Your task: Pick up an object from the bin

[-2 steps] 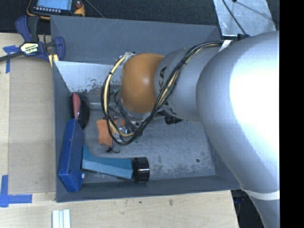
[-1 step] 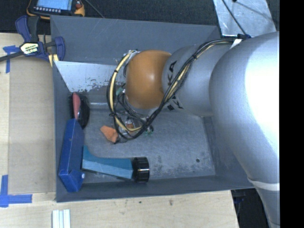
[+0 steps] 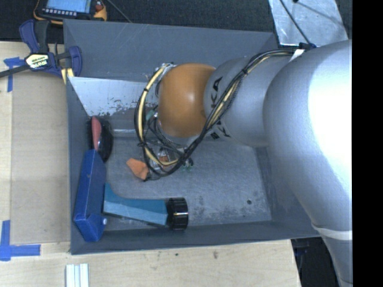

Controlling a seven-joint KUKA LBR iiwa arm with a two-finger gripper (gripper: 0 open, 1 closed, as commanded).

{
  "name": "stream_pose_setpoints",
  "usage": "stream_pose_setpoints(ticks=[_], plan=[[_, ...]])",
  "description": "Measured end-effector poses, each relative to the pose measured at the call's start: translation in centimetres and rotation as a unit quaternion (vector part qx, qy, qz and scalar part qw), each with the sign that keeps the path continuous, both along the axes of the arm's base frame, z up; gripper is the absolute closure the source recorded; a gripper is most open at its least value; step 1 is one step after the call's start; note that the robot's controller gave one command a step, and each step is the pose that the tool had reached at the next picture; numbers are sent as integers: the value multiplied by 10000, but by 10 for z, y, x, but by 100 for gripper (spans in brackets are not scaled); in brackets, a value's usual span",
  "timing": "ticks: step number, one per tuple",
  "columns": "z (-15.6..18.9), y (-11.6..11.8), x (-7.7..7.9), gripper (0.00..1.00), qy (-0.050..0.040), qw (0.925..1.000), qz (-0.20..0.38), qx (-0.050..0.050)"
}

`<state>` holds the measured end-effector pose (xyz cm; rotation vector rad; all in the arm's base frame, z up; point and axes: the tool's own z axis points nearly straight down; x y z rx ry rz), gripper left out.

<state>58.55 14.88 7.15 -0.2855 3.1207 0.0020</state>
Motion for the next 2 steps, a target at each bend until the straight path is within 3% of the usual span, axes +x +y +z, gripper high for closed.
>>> stream_pose_setpoints(ticks=[2], plan=[[1,0,0,100,0,10000,-3,1]])
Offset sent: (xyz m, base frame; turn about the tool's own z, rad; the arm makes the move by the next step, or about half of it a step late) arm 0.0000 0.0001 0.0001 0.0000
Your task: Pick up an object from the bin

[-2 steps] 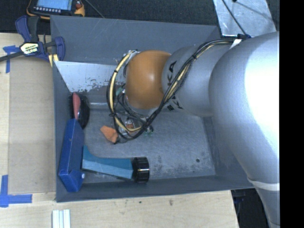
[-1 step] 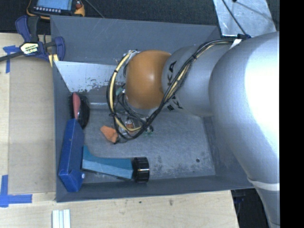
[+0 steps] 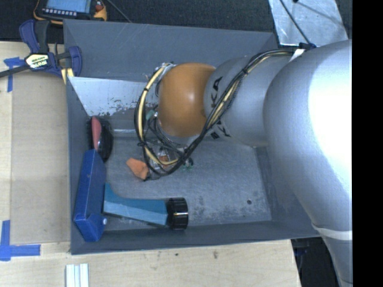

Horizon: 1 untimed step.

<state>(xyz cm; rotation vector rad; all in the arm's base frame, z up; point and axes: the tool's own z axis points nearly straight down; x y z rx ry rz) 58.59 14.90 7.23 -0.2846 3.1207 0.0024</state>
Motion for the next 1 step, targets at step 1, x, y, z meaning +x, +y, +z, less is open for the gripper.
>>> stream_pose_setpoints(ticks=[1], plan=[[5,0,-2,100,34,10000,1,-9]])
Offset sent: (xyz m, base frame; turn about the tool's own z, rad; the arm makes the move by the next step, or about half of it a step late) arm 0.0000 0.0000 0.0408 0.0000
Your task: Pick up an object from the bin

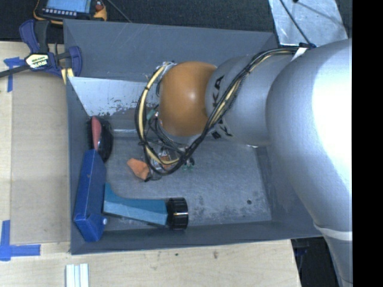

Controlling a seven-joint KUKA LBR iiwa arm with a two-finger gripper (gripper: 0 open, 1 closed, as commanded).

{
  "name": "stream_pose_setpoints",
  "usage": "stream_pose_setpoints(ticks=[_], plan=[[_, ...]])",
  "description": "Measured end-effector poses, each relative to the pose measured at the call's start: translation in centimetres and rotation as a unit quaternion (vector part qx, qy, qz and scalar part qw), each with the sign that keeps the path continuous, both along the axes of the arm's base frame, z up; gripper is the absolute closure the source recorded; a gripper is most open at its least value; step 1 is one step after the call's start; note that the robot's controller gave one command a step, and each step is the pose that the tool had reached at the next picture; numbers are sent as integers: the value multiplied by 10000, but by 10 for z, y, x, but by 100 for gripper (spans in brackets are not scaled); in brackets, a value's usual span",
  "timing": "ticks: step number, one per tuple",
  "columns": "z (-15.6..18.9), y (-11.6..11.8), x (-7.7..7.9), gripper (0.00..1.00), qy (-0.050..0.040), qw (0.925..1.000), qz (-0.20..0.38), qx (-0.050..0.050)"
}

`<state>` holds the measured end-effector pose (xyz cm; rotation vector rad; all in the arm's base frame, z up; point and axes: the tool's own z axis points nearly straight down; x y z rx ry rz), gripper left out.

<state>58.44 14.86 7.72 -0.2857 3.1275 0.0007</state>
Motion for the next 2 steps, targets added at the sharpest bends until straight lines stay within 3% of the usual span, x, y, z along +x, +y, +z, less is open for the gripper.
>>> stream_pose_setpoints(ticks=[1,2], plan=[[21,0,-1,100,31,10000,-4,-8],[35,0,2,100,-30,10000,-4,5]])
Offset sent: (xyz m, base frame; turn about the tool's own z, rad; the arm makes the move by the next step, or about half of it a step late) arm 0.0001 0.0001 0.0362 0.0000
